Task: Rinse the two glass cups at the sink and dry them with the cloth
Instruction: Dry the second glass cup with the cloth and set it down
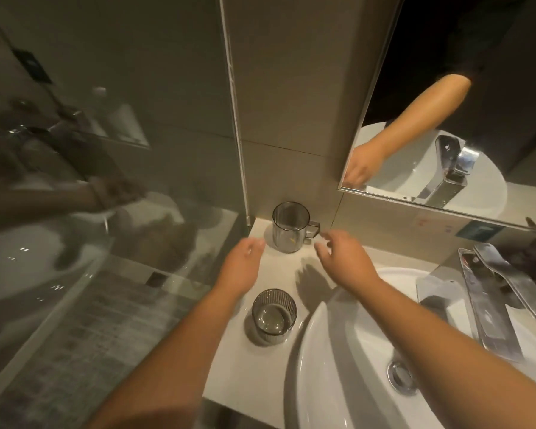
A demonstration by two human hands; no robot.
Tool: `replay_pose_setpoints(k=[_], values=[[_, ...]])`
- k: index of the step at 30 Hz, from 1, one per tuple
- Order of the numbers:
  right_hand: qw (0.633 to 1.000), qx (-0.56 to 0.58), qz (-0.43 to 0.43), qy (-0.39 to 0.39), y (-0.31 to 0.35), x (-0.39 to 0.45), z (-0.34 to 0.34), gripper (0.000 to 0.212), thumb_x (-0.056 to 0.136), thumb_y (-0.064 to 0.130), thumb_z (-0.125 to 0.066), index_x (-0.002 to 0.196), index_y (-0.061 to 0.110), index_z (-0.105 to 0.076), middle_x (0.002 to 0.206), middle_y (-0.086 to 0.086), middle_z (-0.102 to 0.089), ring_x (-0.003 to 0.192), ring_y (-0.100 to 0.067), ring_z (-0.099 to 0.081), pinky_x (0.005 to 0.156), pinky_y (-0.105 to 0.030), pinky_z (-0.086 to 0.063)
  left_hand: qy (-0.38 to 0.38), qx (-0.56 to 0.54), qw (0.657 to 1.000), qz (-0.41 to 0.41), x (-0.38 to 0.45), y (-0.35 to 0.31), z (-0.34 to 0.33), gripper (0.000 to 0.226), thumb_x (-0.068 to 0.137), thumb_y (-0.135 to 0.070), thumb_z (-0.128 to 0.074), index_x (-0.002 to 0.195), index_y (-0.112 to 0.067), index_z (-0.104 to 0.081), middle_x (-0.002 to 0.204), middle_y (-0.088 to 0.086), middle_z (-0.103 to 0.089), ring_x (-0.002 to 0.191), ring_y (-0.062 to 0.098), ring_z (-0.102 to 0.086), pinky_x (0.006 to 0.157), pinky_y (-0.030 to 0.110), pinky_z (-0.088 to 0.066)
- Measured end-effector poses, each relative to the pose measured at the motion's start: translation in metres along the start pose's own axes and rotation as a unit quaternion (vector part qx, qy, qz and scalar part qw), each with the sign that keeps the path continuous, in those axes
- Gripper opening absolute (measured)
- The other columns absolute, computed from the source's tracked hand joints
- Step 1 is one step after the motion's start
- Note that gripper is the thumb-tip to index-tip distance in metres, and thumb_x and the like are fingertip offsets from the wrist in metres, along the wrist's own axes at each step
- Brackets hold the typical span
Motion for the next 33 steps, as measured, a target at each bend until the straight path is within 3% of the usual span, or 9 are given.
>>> replay_pose_setpoints(k=[2, 4, 8, 10, 12, 15, 19, 27, 33], values=[[0.996, -0.041, 0.059, 0.056, 0.013, -0.046, -0.005, 0.046, 0.097, 0.033, -0.053, 0.136, 0.011, -0.051, 0.133, -0.014, -0.057, 0.118, -0.031, -0.057, 0.096, -0.035, -0.043, 0.010, -0.073, 0.997, 0.038, -0.042, 0.030, -0.004, 0.031, 0.102, -0.039, -0.045, 0.098, -0.015, -0.065, 0.096, 0.007, -0.067, 0.097, 0.026, -0.061, 0.091, 0.038, -0.046], [0.981, -0.077, 0.102, 0.147, 0.023, -0.083, -0.014, 0.060, 0.094, 0.042, -0.055, 0.144, 0.011, -0.040, 0.137, -0.012, -0.052, 0.124, -0.029, -0.052, 0.099, -0.033, -0.040, 0.021, -0.100, 0.993, 0.064, -0.074, 0.061, -0.007, 0.032, 0.099, -0.042, -0.049, 0.112, -0.020, -0.068, 0.119, 0.005, -0.069, 0.116, 0.025, -0.062, 0.108, 0.045, -0.045], [0.962, -0.105, 0.104, 0.230, 0.032, -0.100, -0.025, 0.084, 0.085, 0.043, -0.067, 0.150, 0.009, -0.026, 0.141, -0.013, -0.046, 0.129, -0.027, -0.044, 0.103, -0.031, -0.035, 0.066, -0.065, 0.994, 0.056, -0.104, 0.079, -0.003, 0.024, 0.098, -0.026, -0.055, 0.120, -0.035, -0.060, 0.123, 0.000, -0.067, 0.109, 0.012, -0.062, 0.103, 0.042, -0.048], [0.962, -0.105, 0.083, 0.236, 0.036, -0.094, -0.030, 0.076, 0.082, 0.035, -0.069, 0.145, 0.009, -0.034, 0.134, -0.014, -0.050, 0.123, -0.030, -0.049, 0.099, -0.033, -0.040, 0.094, -0.046, 0.994, 0.036, -0.107, 0.078, -0.001, 0.040, 0.096, -0.013, -0.057, 0.127, -0.037, -0.054, 0.124, -0.010, -0.065, 0.117, 0.007, -0.060, 0.096, 0.020, -0.049], [0.964, -0.098, 0.072, 0.234, 0.038, -0.088, -0.037, 0.063, 0.078, 0.031, -0.071, 0.132, 0.011, -0.046, 0.123, -0.013, -0.055, 0.114, -0.032, -0.055, 0.091, -0.034, -0.045, 0.137, -0.008, 0.991, 0.008, -0.108, 0.071, -0.003, 0.055, 0.091, -0.006, -0.060, 0.129, -0.042, -0.045, 0.119, -0.025, -0.059, 0.116, -0.007, -0.055, 0.080, -0.001, -0.041], [0.969, -0.069, 0.063, 0.231, 0.043, -0.089, -0.039, 0.063, 0.073, 0.031, -0.074, 0.129, 0.016, -0.050, 0.119, -0.013, -0.058, 0.108, -0.031, -0.058, 0.088, -0.034, -0.046, 0.148, 0.020, 0.989, -0.010, -0.111, 0.059, -0.004, 0.058, 0.087, -0.011, -0.068, 0.127, -0.039, -0.037, 0.111, -0.028, -0.053, 0.101, -0.018, -0.049, 0.068, -0.004, -0.040], [0.978, -0.026, 0.087, 0.186, 0.055, -0.105, -0.013, 0.065, 0.074, 0.039, -0.076, 0.131, 0.020, -0.051, 0.118, -0.008, -0.060, 0.102, -0.023, -0.057, 0.085, -0.030, -0.044, 0.103, 0.023, 0.993, -0.051, -0.120, 0.044, 0.011, 0.074, 0.065, -0.043, -0.081, 0.128, -0.037, -0.043, 0.127, -0.008, -0.055, 0.114, 0.003, -0.057, 0.091, 0.011, -0.045], [0.983, 0.108, 0.102, 0.107, 0.079, -0.186, 0.091, 0.071, 0.075, 0.022, -0.083, 0.138, 0.016, -0.051, 0.124, 0.000, -0.064, 0.111, -0.015, -0.063, 0.101, -0.023, -0.048, 0.131, 0.033, 0.971, -0.199, -0.184, -0.021, 0.037, 0.103, 0.071, -0.031, -0.089, 0.148, -0.037, -0.021, 0.139, -0.016, -0.040, 0.130, 0.005, -0.042, 0.107, 0.022, -0.035], [0.984, 0.172, 0.021, 0.048, 0.044, -0.260, 0.114, 0.069, 0.080, 0.023, -0.079, 0.141, 0.021, -0.047, 0.130, 0.006, -0.060, 0.115, -0.008, -0.061, 0.099, -0.020, -0.047, 0.176, -0.010, 0.957, -0.230, -0.231, -0.039, 0.010, 0.089, 0.076, -0.021, -0.085, 0.145, -0.030, -0.030, 0.139, -0.009, -0.047, 0.130, 0.009, -0.046, 0.110, 0.024, -0.038]])
Point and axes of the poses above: each hand's wrist, its own x-axis towards the middle knuckle, its own z-axis out of the back of the hand, y = z × x, the point moved 2 cm from there along x, towards the middle knuckle
